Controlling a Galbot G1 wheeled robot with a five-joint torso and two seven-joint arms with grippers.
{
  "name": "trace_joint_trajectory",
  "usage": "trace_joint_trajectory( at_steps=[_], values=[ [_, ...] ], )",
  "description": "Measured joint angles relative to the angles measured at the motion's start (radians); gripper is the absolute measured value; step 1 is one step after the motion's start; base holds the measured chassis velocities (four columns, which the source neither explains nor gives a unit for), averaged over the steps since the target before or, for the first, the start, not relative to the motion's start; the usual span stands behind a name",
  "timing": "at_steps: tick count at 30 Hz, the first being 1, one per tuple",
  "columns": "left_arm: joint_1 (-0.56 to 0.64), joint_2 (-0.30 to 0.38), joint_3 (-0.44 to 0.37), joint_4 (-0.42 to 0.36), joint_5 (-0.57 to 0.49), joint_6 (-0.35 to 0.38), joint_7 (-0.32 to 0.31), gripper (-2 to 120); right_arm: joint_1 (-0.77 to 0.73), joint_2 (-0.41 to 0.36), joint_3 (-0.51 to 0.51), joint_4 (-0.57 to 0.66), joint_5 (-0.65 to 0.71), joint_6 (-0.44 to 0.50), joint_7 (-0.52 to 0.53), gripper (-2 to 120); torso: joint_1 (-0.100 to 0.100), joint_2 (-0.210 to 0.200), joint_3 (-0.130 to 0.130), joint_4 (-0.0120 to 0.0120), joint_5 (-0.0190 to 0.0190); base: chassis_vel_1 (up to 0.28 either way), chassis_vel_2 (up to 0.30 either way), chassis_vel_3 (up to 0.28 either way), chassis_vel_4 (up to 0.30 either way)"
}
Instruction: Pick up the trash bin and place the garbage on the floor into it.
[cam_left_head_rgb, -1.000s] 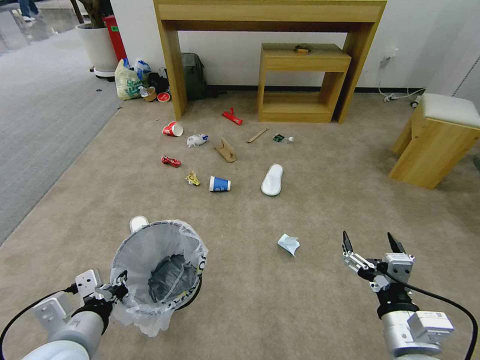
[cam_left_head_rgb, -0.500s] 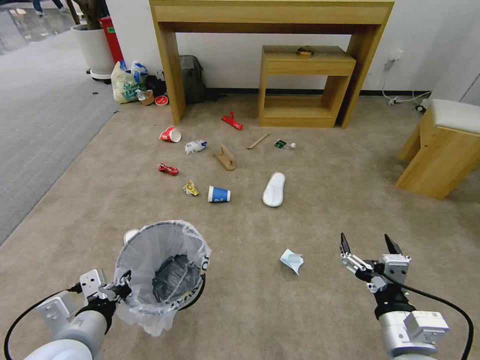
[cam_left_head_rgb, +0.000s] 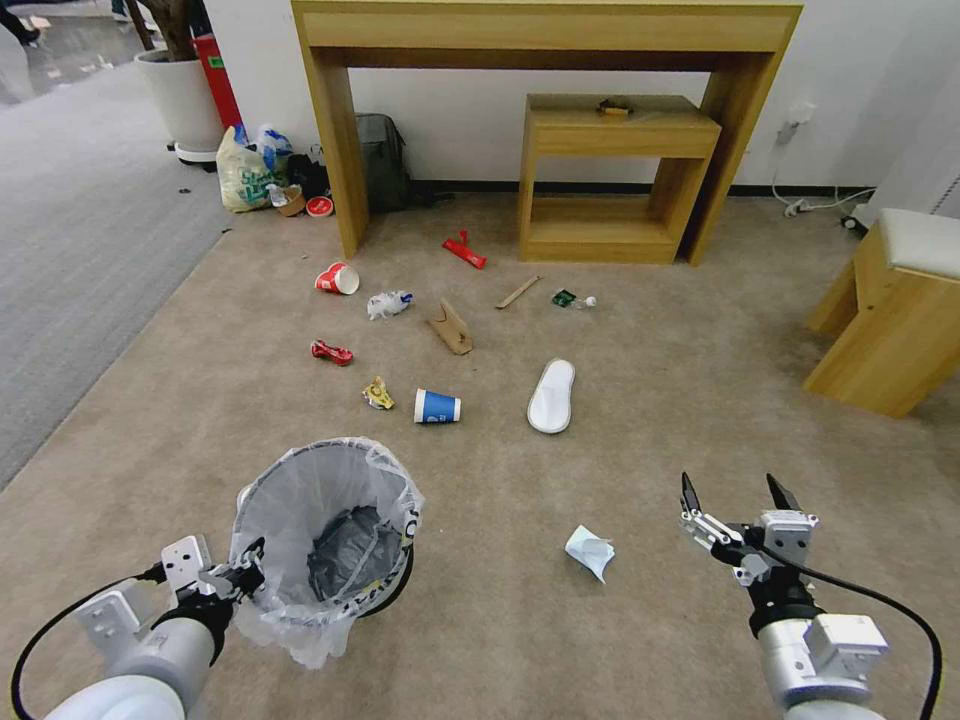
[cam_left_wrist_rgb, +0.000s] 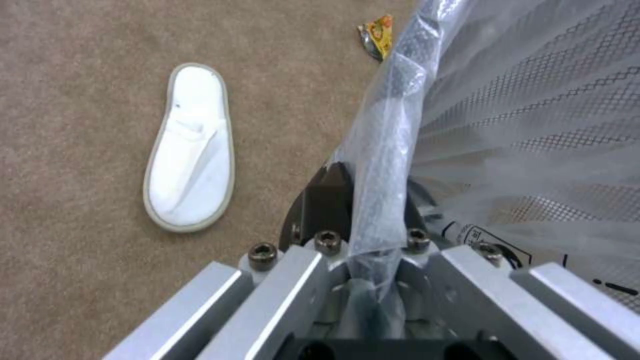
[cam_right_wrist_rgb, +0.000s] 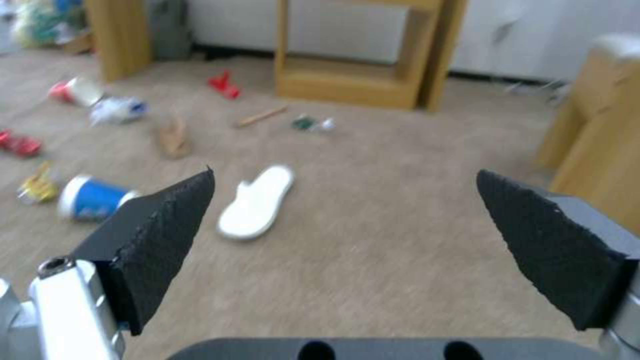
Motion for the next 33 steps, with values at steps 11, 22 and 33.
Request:
trace_joint_trajectory(
  at_steps=[11, 22, 33],
  values=[
    [0.000, -0.005, 0.001, 0.002, 0.001, 0.001, 0.002, 0, 0.113, -0.131, 0.009, -0.243, 0.028, -0.070, -0.268, 100, 0.000, 0.000, 0.000, 0.0001, 0.0001, 0.000, 0.000, 0.000, 0.000],
    [-0.029, 0.025, 0.025, 0.040, -0.001, 0.006, 0.004, 0, 0.265, -0.233, -0.058, -0.510, -0.056, -0.068, -0.418, 100, 0.000, 0.000, 0.000, 0.0002, 0.0000, 0.000, 0.000, 0.000, 0.000],
    [-0.026, 0.019, 0.015, 0.056, 0.003, 0.005, 0.013, 0, 0.467, -0.264, -0.219, -0.775, -0.093, -0.031, -0.532, 100, 0.000, 0.000, 0.000, 0.0001, 0.0000, 0.000, 0.000, 0.000, 0.000]
  ],
)
